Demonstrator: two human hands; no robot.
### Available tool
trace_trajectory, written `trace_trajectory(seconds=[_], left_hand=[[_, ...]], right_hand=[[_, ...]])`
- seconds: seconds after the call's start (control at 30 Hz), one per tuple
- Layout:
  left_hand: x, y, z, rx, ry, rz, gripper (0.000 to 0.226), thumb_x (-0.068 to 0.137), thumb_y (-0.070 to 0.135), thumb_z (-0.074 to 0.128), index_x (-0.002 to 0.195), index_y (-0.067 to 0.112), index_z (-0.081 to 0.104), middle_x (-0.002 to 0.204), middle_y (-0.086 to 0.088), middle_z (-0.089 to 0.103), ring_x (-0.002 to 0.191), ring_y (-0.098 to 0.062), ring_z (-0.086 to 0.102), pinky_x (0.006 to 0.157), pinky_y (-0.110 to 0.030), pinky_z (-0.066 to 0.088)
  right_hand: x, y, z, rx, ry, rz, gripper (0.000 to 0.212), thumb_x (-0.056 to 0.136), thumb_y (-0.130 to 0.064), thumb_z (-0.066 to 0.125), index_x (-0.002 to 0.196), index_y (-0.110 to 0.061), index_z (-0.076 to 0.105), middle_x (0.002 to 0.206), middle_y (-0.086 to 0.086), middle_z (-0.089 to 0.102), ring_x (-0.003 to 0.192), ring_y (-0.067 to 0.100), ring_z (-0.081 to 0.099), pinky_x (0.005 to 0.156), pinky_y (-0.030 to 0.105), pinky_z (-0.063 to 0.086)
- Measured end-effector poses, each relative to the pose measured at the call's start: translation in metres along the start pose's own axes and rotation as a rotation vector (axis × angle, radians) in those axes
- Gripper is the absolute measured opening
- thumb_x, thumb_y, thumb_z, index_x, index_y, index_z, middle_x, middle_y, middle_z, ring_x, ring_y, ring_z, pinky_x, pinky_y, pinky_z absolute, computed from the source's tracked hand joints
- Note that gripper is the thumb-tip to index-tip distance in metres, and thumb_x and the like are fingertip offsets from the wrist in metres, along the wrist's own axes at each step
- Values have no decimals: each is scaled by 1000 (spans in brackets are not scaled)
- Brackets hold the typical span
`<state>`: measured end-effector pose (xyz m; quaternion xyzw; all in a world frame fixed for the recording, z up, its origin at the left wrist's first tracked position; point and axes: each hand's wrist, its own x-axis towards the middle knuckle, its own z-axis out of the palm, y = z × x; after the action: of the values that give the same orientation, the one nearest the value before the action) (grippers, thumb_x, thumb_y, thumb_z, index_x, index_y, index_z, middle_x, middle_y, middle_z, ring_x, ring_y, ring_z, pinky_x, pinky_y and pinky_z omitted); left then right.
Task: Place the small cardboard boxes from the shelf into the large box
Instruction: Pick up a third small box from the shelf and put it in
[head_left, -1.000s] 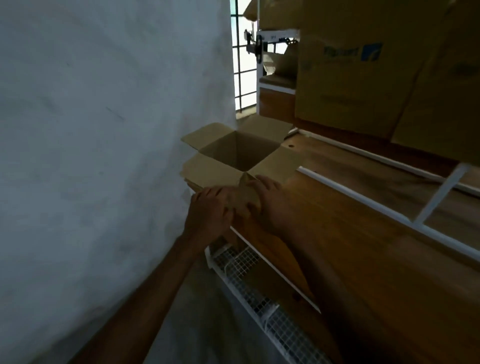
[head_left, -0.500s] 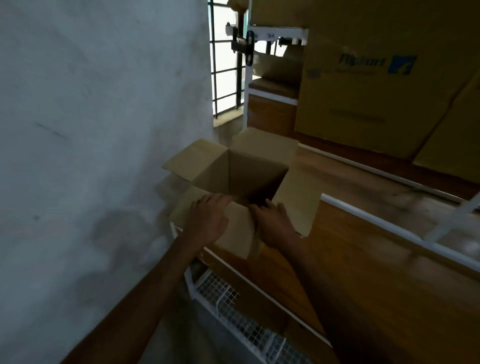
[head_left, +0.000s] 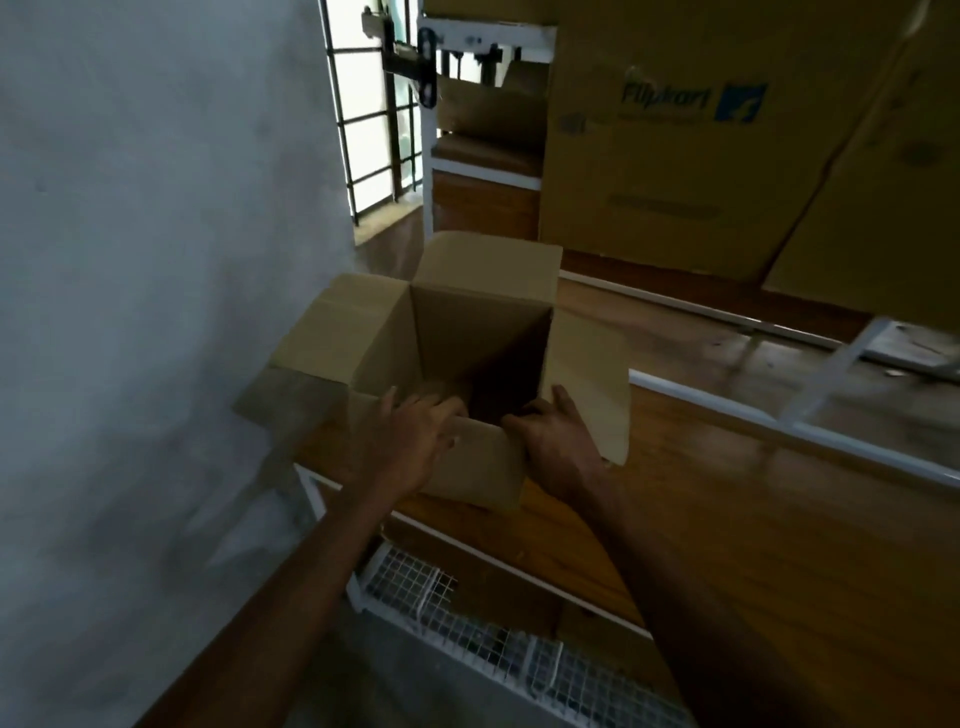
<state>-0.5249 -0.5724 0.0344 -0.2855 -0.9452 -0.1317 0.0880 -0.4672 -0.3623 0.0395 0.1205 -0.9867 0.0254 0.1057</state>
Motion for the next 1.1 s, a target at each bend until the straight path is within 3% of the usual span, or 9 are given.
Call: trace_trajectory(seconds=[0.2,0.4,0.6,0.77,0.87,1.0,1.1], left_hand=[[-6,54,-9,-88,135,124,31,91,26,71,120,36,64,112,7,68,113,-21,62,117,-59,26],[-17,141,-18,-132,247,185,27,91,23,70,115,34,66,106,8,68,106,-21,62,111,-49,32],[-37,238,-19,-105,325,158,27,91,21,72,116,32,68,106,7,71,100,-21,63,91,-39,33],[-54,332,-13,-19,402,122,30,84,20,79,109,32,71,97,7,71,91,-24,66,84,-38,34],[-62,381,-18,33,451,129,32,83,20,80,109,34,70,98,8,71,92,-22,66,85,-39,34],[-74,435,-31,64,476,139,31,83,21,81,109,32,70,99,8,71,92,-23,66,83,-39,34],[-84,467,-32,99,470,166,32,82,20,82,108,33,70,98,7,71,91,-24,66,83,-42,38]], right_hand=[[-55,26,-45,-74,42,30,46,82,-18,73,127,-18,62,121,11,71,131,34,51,121,60,9],[-127,62,-87,-111,113,14,49,77,-22,76,123,-17,61,119,11,71,127,35,54,118,64,16],[-199,108,-128,-105,-16,-1,62,87,-19,67,144,-21,42,146,7,53,147,29,28,122,58,-4],[-266,157,-167,-133,-109,-41,79,87,-24,67,152,-24,23,157,5,38,151,28,16,121,59,-8],[-304,174,-184,-101,-28,-20,63,92,-42,59,147,-26,31,147,4,52,146,29,29,120,62,-2],[-346,189,-196,-63,201,39,29,96,-30,57,125,-27,52,118,2,70,129,29,51,119,62,8],[-377,196,-208,-29,200,84,30,93,-26,61,122,-29,55,114,0,70,123,27,53,118,62,12]])
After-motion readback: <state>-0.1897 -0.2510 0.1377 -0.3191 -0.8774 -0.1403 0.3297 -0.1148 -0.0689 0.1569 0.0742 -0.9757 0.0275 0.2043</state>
